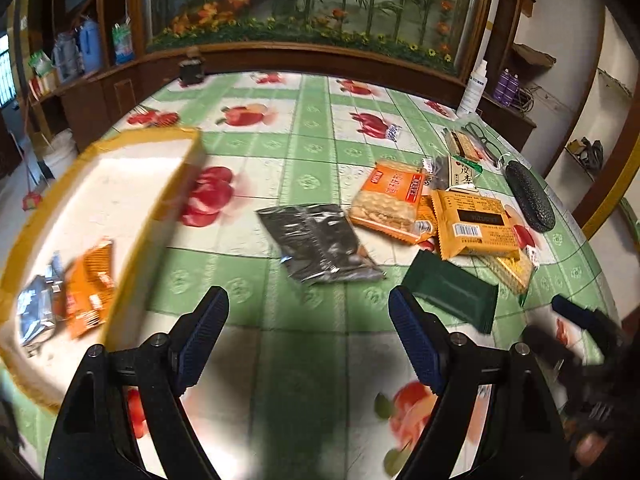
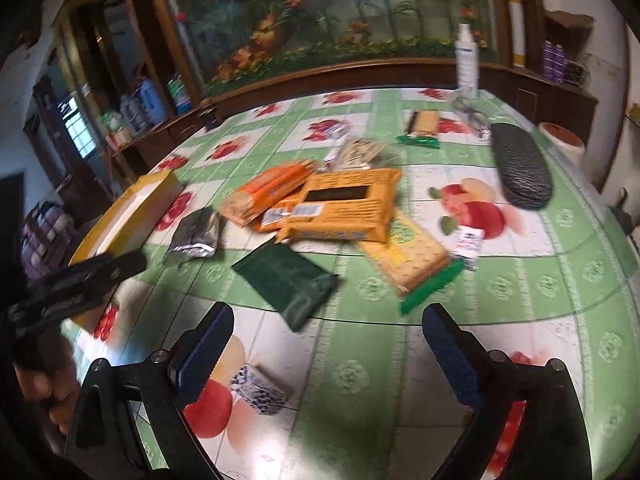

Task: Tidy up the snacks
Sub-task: 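Grasp another silver foil packet with the left gripper while the right grasps the dark green packet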

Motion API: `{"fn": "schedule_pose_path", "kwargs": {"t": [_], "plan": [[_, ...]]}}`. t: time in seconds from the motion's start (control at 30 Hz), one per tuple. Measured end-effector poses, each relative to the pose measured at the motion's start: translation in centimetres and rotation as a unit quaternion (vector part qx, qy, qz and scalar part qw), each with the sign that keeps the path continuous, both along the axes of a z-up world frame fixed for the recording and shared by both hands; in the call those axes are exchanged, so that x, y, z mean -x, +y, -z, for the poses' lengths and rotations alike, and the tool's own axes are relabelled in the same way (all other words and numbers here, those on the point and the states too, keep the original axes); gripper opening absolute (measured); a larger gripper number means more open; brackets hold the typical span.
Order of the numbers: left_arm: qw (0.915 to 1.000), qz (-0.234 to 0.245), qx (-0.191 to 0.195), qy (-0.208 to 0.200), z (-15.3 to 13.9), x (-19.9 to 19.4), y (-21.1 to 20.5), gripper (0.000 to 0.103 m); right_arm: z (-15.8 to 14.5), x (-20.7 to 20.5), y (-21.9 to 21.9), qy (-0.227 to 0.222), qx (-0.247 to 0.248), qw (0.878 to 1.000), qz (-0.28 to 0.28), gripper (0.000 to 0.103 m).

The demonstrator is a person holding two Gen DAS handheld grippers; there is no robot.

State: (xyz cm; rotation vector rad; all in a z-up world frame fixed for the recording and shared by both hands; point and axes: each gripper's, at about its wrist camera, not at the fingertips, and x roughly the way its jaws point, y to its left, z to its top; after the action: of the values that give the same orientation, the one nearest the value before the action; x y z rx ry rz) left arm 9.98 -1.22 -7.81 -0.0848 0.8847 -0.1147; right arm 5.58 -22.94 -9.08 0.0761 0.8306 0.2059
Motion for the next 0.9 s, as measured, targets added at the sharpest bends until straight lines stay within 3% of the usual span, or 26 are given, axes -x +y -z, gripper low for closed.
{"fn": "schedule_pose_path", "kwargs": {"t": [0.37,0.5,0.57,0.67,0.73,0.77,0.9], "plan": [[0.9985,0.005,-0.02,0.051,2.6,-5.7,-2.3,0.083,2.7,-6.8,4.1,0.054,0.047,0.993,-0.089,0.095],[0.9969,-0.008,-0.031,0.072,3.9,-6.9,-2.0,0.083,3.9,-7.5,4.7,0.068,0.071,0.991,-0.095,0.095],[0.9964,-0.017,-0.056,0.062,4.1,-7.0,-2.0,0.083,3.9,-7.4,5.1,0.067,0.085,0.989,-0.101,0.094],[0.9966,-0.023,-0.059,0.052,4.1,-7.0,-1.5,0.082,3.8,-6.9,5.5,0.058,0.112,0.987,-0.102,0.079],[0.997,-0.025,-0.06,0.043,4.0,-6.7,-1.2,0.07,3.3,-6.7,5.6,0.053,0.115,0.987,-0.101,0.046],[0.9971,-0.023,-0.06,0.04,3.8,-6.5,-1.0,0.059,3.2,-6.7,5.5,0.056,0.118,0.987,-0.095,0.046],[0.9974,-0.025,-0.054,0.04,3.7,-5.6,0.0,0.058,3.1,-6.3,5.5,0.051,0.126,0.988,-0.079,0.046]]}}
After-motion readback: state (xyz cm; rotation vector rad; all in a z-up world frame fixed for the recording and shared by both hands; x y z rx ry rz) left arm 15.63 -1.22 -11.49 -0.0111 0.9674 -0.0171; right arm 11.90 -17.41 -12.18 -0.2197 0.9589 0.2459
